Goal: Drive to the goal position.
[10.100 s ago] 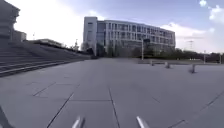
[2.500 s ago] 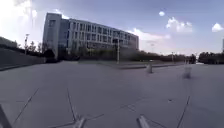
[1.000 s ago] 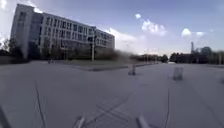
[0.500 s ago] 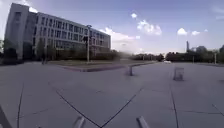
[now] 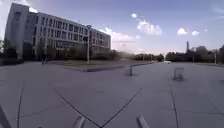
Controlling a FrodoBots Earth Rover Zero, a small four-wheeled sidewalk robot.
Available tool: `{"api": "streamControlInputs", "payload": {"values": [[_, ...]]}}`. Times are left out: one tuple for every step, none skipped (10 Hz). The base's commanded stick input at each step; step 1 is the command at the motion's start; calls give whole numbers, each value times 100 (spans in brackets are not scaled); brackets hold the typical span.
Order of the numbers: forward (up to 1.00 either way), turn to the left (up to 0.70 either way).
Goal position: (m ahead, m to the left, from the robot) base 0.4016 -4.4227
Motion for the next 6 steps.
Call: {"api": "streamControlInputs", "payload": {"values": [[100, 12], [70, 32], [14, 42], [0, 45], [0, 45], [0, 45]]}}
